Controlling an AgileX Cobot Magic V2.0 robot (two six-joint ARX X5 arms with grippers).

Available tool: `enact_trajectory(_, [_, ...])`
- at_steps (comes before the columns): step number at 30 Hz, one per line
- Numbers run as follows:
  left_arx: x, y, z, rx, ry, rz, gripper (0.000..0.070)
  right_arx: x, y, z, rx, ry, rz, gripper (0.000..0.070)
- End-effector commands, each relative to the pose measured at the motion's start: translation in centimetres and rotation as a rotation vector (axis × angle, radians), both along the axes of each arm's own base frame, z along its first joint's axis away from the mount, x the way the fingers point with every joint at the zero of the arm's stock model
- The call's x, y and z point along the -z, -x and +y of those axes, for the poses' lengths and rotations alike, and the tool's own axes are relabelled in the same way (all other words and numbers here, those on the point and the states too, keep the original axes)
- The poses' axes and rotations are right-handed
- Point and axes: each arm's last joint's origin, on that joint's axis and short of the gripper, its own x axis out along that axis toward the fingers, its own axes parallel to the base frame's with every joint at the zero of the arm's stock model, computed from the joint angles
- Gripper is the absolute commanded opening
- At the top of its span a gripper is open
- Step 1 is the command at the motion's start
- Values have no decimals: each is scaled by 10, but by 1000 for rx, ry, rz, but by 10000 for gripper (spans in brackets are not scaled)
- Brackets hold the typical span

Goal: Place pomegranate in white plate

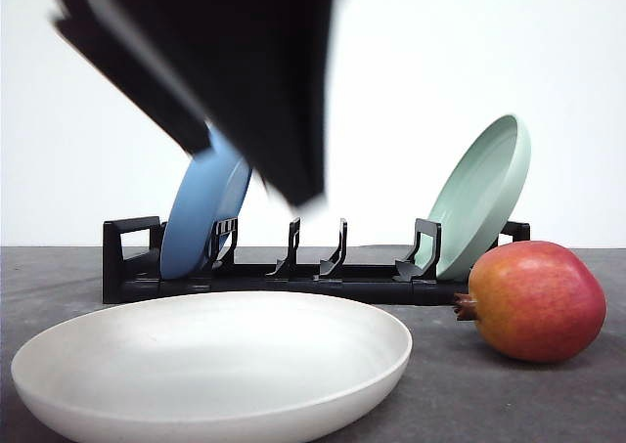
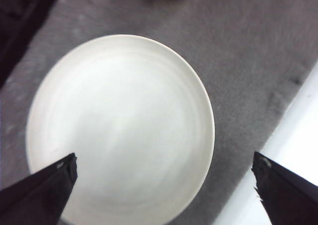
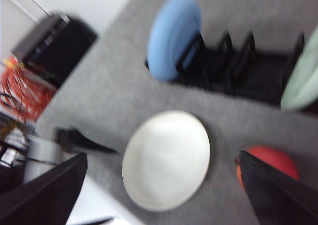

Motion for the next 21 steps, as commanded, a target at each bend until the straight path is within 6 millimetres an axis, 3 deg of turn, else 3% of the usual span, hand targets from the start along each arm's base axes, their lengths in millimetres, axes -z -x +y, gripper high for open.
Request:
enact_trajectory(1, [-13, 5, 8, -45, 72, 16, 700, 1, -10, 4, -4, 11, 48, 620])
enact_trajectory(11, [-63, 21, 88, -125, 307, 32, 700, 51, -76, 42, -2, 294, 357, 629])
enact_trajectory(14, [-72, 26, 111, -137, 391, 32, 700, 69, -93, 52, 12, 386, 414, 700])
enact_trajectory(21, [-85, 35, 154, -146, 551, 24, 700, 107, -124, 68, -76, 509, 488, 700])
